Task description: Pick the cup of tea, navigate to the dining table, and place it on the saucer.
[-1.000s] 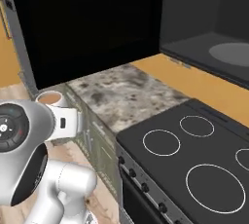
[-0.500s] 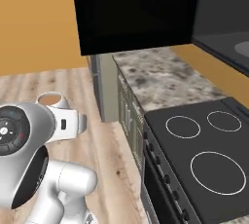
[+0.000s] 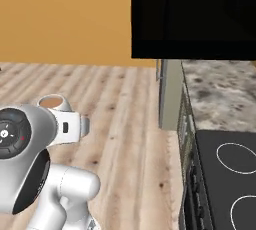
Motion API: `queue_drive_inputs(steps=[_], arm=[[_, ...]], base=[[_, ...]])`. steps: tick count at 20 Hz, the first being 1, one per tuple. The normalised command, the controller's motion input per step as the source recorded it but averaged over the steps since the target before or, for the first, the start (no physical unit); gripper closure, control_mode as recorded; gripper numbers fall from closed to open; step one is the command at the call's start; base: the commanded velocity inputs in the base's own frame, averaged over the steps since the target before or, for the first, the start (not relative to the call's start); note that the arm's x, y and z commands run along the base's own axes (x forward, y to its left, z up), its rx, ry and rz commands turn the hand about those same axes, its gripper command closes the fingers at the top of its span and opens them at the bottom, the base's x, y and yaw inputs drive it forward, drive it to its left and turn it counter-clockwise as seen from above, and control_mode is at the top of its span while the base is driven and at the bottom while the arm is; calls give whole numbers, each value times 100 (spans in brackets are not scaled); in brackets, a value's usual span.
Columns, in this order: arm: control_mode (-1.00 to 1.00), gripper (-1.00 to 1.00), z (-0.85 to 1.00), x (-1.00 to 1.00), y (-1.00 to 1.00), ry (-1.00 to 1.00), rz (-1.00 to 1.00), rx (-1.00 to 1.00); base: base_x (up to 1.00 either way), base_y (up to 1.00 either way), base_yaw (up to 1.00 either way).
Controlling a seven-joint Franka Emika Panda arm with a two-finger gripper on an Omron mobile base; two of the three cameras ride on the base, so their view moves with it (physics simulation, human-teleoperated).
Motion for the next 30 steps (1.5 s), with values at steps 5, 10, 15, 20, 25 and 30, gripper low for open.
queue_drive_inputs(steps=[5,10,15,20,25,30], arm=[[100,100,0,0,0,0,0,0],[100,100,0,0,0,0,0,0],[100,100,0,0,0,0,0,0],[100,100,0,0,0,0,0,0],[100,100,0,0,0,0,0,0],[100,100,0,0,0,0,0,0]], base=[[5,0,59],[23,0,42],[22,20,39],[7,37,54],[17,25,54],[34,20,54]])
